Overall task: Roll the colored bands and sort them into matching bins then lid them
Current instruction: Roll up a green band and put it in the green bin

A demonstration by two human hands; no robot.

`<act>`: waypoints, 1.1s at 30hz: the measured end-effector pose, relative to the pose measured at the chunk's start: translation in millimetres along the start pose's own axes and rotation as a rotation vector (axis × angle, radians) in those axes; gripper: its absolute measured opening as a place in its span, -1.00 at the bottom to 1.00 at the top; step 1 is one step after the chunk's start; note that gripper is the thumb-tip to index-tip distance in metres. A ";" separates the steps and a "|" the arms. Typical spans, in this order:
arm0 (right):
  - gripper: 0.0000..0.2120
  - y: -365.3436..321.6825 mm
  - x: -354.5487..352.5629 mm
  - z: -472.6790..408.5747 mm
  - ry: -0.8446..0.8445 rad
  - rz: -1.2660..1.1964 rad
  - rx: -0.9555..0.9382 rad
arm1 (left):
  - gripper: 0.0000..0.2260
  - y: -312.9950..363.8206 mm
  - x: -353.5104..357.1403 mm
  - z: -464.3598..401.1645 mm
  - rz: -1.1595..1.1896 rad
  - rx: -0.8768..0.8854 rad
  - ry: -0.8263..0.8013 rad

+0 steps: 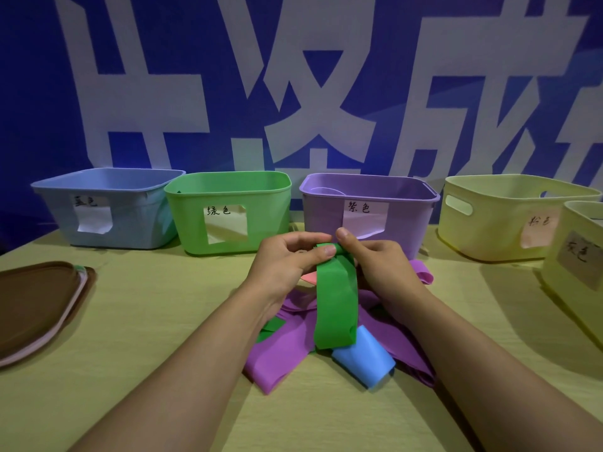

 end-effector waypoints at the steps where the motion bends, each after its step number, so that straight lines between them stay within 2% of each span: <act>1: -0.54 -1.0 0.7 0.0 -0.006 0.002 -0.012 | -0.80 -0.2 -0.4 -0.8 -0.003 0.005 0.002; 10: -0.64 -5.5 7.3 1.8 -0.072 -0.115 -0.026 | -0.75 2.7 2.8 0.2 0.079 -0.027 -0.010; 13: -0.68 -7.9 8.7 2.4 -0.080 -0.144 -0.037 | -0.80 2.7 4.6 1.9 0.122 -0.071 -0.009; 15: -0.73 -9.2 9.0 2.8 -0.082 -0.162 -0.034 | -0.81 -1.1 3.8 3.2 0.064 -0.099 0.004; 19: -0.81 -10.0 7.7 1.8 -0.073 -0.187 -0.041 | -0.63 -11.5 2.2 3.6 -0.063 -0.128 0.003; 23: -0.83 -9.2 6.0 0.3 -0.069 -0.159 -0.058 | -0.65 -10.0 -1.0 3.6 -0.079 -0.103 0.041; 29: -0.76 -9.1 9.8 4.2 -0.108 -0.220 -0.017 | -0.68 -9.0 -2.4 -0.2 -0.049 -0.089 0.039; 33: -0.43 -6.5 12.2 3.8 -0.119 -0.254 0.039 | -0.76 -8.2 -4.3 -3.0 -0.061 -0.067 0.066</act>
Point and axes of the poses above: each hand's wrist, its own z-axis away from the middle knuckle, its own x-axis out of the palm, y = z × x, the point moved 9 cm from there along -z, towards the middle knuckle, and after that the axes turned 14 degrees about y, right-handed, at the moved point
